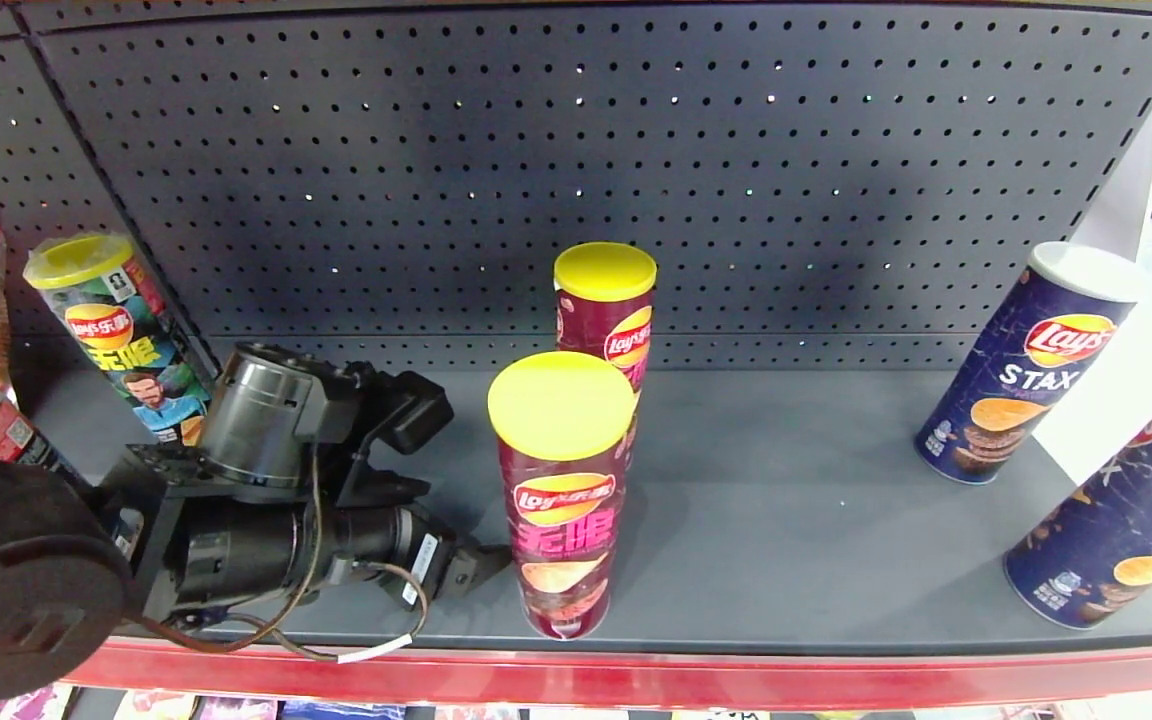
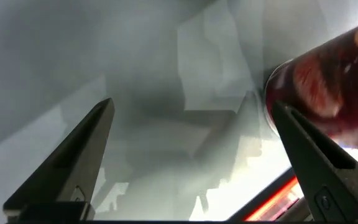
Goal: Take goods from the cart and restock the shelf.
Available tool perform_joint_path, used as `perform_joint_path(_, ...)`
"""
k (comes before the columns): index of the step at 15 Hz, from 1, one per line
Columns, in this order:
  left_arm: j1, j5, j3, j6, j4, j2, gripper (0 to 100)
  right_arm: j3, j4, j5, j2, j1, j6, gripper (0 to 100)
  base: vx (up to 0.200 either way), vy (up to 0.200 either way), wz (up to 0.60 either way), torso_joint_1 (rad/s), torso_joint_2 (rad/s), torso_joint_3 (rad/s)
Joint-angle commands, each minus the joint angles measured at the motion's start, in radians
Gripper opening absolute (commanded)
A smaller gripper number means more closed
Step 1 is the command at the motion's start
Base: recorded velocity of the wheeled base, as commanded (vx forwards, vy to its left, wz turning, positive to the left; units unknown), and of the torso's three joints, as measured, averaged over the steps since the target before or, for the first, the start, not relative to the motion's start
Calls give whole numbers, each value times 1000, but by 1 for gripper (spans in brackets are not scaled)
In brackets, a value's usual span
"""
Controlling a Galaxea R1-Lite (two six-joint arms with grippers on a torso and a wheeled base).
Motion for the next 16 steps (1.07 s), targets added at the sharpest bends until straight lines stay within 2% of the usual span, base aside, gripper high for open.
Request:
perform_joint_path(1,16,-4,43,-1,3,-77,100,0,0,0,10,0,0,100,0,0,0,0,0,0)
perform_joint_path(4,8,-12,63,-1,3,-97,100,0,0,-1,16,0,0,100,0,0,0,0,0,0)
perform_joint_path(7,-30,-29,58,0,3,-85,100,0,0,-3,16,0,0,100,0,0,0,0,0,0)
perform_joint_path(16,-42,-29,3,3,0,-14,100,0,0,0,16,0,0,100,0,0,0,0,0,0)
